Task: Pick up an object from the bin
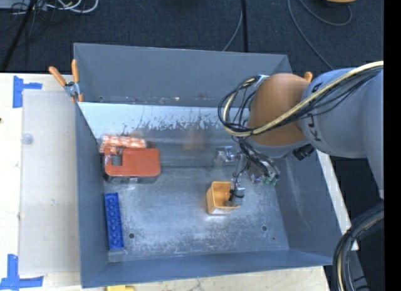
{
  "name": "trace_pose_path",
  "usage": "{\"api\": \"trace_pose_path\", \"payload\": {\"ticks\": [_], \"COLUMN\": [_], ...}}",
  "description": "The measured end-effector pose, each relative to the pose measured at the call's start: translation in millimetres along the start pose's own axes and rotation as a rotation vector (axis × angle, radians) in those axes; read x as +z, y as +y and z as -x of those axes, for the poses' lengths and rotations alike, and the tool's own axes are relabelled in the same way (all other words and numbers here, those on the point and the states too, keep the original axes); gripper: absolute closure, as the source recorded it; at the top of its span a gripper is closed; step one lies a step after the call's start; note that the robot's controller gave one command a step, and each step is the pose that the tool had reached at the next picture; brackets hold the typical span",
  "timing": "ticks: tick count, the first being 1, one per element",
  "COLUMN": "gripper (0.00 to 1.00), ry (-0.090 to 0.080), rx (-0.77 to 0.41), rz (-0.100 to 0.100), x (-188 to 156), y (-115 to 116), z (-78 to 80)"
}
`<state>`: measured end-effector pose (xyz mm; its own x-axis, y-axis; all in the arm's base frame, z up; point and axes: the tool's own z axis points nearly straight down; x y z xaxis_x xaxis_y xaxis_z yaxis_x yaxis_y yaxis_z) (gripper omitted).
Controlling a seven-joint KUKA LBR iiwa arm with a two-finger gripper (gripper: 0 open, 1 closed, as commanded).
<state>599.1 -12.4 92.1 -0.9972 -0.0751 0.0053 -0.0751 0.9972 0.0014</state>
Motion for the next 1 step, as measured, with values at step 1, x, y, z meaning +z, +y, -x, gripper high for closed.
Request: {"api": "trace_pose_path", "payload": {"ticks": [1], "gripper": [1.00], "ry": [-0.001], "rx": [-0.071], "rz": [0.002], "x": [21.2], "y": [14.4], "z": [9.5]}}
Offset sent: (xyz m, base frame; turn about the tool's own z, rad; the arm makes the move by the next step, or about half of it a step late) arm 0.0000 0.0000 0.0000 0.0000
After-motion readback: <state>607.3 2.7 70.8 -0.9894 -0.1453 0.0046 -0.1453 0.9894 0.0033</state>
